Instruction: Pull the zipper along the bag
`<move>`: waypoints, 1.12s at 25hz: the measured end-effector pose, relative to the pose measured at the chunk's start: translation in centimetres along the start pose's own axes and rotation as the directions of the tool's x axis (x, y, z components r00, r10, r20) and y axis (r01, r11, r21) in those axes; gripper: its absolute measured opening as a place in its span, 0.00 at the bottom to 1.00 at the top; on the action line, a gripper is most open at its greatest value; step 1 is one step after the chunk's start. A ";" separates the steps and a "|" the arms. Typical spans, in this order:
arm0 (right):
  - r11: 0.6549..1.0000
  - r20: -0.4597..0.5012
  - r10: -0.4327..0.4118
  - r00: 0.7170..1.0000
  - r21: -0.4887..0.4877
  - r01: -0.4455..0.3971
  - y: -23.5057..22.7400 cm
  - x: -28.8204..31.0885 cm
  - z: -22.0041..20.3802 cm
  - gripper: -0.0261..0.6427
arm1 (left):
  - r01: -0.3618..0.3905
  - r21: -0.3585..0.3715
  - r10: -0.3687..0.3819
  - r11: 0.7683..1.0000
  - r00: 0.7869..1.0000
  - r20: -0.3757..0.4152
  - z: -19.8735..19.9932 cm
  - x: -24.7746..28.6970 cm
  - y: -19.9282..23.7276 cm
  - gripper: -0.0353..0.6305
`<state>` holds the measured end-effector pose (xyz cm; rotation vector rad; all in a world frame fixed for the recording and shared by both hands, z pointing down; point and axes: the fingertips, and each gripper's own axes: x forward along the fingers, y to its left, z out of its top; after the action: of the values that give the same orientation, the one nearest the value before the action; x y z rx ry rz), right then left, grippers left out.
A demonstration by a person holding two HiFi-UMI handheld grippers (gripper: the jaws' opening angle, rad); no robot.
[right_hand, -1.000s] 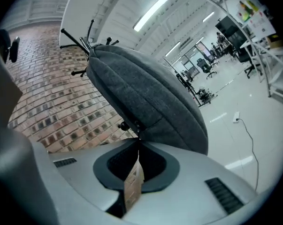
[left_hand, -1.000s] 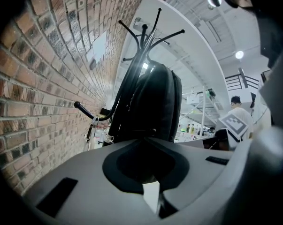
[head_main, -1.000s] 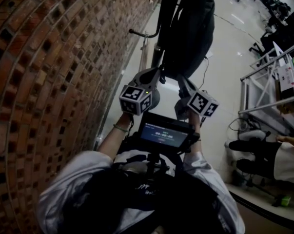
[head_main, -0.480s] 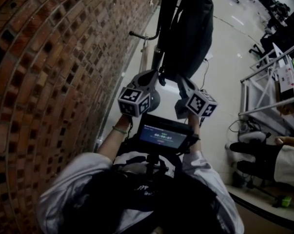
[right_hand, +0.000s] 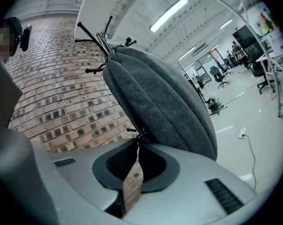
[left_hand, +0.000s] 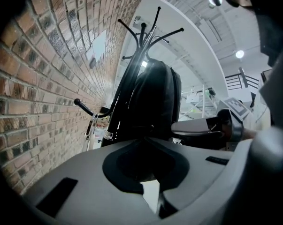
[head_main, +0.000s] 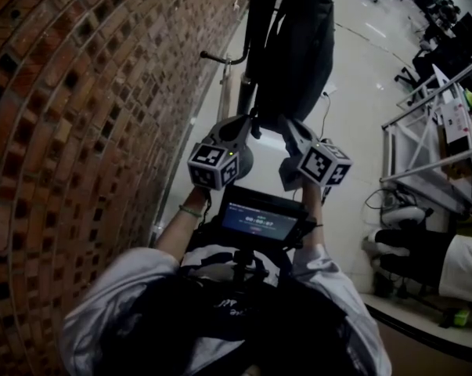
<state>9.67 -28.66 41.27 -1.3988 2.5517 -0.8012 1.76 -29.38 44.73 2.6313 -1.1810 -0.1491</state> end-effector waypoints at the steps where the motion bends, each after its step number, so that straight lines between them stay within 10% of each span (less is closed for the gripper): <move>1: 1.000 0.003 0.007 1.000 0.006 -0.007 0.2 0.0 0.1 0.07 | -0.001 0.004 0.001 1.000 1.000 -0.007 0.1 -0.1 -0.1 0.06; 28: 0.999 0.066 0.023 0.998 -0.046 -0.020 3.5 -0.3 5.7 0.08 | -0.001 -0.012 0.001 1.000 1.000 0.008 0.7 -0.2 -0.2 0.06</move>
<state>9.24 -29.14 34.61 -1.3836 2.5453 -0.6851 1.64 -29.27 43.98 2.6220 -1.1803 -0.1666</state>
